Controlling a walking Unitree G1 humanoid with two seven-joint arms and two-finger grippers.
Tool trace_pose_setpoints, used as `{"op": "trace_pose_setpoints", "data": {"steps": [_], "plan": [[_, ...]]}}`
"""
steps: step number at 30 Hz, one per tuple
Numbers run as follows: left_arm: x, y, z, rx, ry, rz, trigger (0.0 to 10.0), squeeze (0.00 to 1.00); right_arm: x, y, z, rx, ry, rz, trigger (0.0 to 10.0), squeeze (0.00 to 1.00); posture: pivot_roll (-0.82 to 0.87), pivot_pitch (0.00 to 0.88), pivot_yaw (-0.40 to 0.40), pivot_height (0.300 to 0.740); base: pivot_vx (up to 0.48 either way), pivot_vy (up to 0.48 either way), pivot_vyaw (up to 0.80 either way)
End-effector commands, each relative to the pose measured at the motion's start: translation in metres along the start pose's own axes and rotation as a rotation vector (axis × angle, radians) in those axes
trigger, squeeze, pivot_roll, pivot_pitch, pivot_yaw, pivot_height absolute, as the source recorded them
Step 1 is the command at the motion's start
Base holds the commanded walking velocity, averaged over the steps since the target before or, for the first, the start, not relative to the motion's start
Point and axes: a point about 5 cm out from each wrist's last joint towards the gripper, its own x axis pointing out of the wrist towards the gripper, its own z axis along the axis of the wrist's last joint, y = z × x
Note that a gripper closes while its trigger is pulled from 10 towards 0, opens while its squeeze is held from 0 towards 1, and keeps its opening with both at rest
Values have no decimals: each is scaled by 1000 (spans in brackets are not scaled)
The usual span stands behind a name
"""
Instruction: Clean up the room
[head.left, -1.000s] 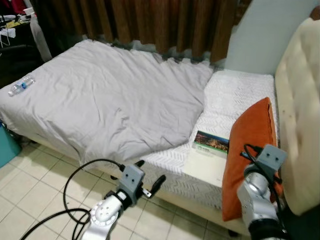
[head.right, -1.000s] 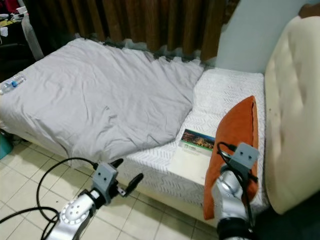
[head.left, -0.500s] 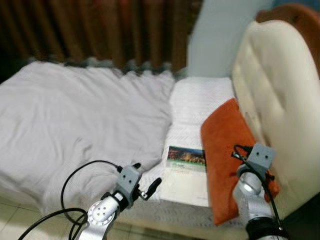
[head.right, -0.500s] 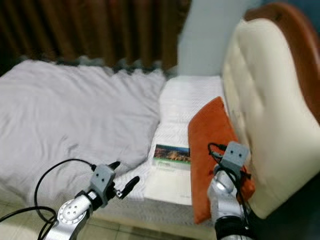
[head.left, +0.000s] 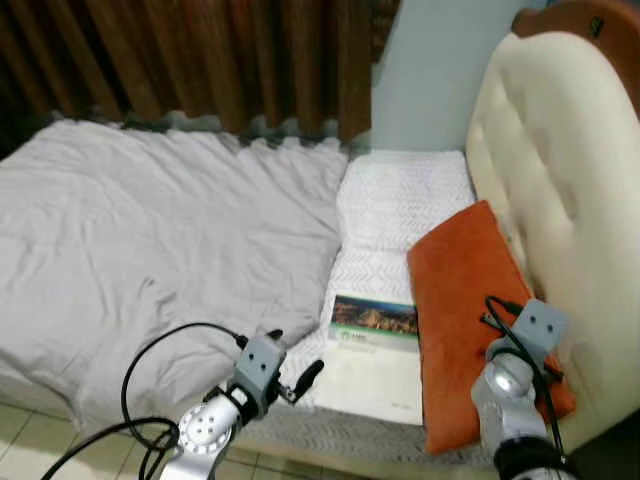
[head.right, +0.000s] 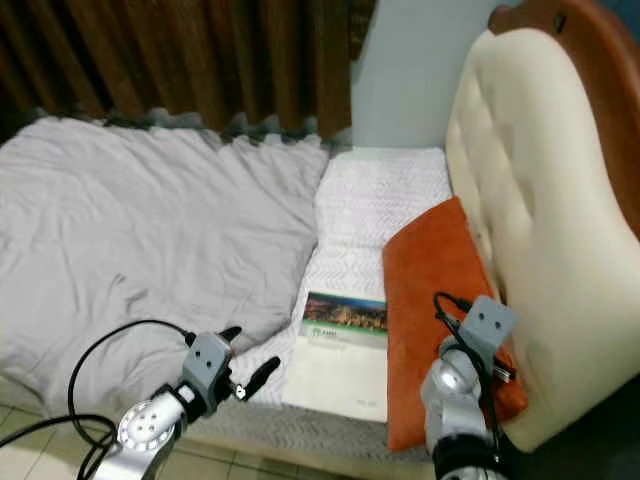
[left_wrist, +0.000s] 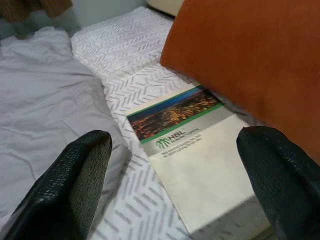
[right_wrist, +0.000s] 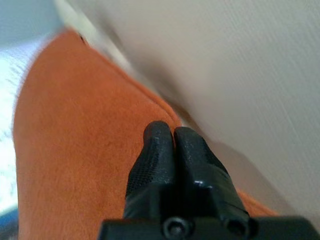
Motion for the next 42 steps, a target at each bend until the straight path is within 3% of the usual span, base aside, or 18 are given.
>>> {"op": "trace_pose_setpoints", "data": {"steps": [1, 4, 11, 22, 32, 36, 37, 42], "plan": [[-1, -2, -1, -5, -4, -11, 10000, 0, 2, 0, 2, 102, 26, -58, 10000, 0, -49, 142, 11, 740, 0, 0, 0], [-3, 0, 0, 0, -9, -10, 10000, 0, 1, 5, -5, 204, 110, -85, 10000, 0, -43, 145, 13, 740, 0, 0, 0], [-4, 2, 0, 8, -10, -10, 10000, 0, -2, 13, -13, 237, 174, -56, 10000, 0, -33, 151, 16, 740, 0, 0, 0], [-8, 1, -1, 7, -16, 3, 10000, 0, 5, 37, 14, 149, 50, 86, 10000, 0, -17, 160, 10, 740, 0, 0, 0], [-13, 1, -1, 7, -19, 12, 10000, 0, 11, 44, 31, 61, -38, 138, 10000, 0, 9, 172, 4, 740, 0, 0, 0], [-21, 2, -2, 19, -12, 26, 10000, 0, 18, 41, 40, 32, -57, 120, 10000, 0, 36, 189, 4, 740, 0, 0, 0], [-23, 3, -2, 23, -11, 30, 10000, 0, 19, 41, 42, 31, -56, 117, 10000, 1000, 41, 190, 5, 740, 0, 0, 0], [-26, 2, -2, 32, -12, 34, 10000, 0, 22, 40, 47, 7, -73, 118, 10000, 1000, 53, 193, 7, 740, 0, 0, 0]]}}
